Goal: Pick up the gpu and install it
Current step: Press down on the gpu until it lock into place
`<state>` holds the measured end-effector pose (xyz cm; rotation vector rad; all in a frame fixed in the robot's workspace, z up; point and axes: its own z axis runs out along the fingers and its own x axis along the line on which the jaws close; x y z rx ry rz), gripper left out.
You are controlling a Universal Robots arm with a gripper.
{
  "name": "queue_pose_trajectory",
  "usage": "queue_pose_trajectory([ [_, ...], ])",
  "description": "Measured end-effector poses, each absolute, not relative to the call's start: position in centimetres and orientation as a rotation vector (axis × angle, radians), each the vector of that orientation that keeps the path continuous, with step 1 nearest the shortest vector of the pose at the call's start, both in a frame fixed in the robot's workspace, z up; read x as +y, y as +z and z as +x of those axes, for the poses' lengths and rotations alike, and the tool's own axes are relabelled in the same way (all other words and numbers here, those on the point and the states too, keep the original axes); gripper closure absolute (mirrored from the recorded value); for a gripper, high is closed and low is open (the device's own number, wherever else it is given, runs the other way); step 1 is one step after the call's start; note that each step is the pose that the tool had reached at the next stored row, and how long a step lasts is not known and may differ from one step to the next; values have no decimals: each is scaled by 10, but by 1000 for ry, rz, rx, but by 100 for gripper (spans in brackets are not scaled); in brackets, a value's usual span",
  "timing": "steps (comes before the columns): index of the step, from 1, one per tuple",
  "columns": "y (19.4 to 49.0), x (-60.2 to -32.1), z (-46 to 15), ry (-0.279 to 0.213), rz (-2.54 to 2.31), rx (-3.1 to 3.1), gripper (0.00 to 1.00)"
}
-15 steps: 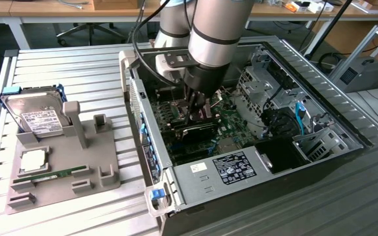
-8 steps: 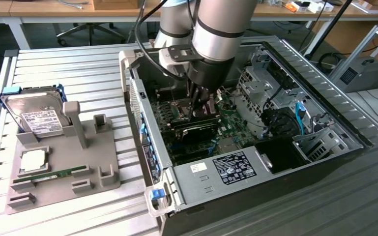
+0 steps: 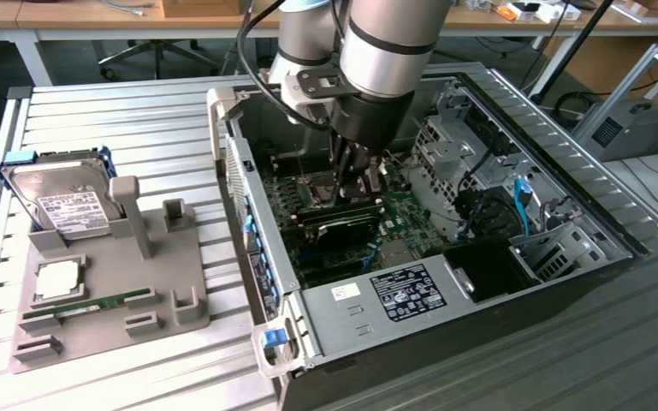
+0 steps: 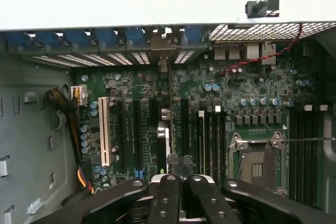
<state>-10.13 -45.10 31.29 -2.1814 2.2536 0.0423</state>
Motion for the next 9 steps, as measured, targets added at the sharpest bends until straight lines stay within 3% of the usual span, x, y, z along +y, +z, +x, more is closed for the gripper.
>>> queue_pose_trajectory([
  [9,316,-451,-101,42,-2181,2254,89],
])
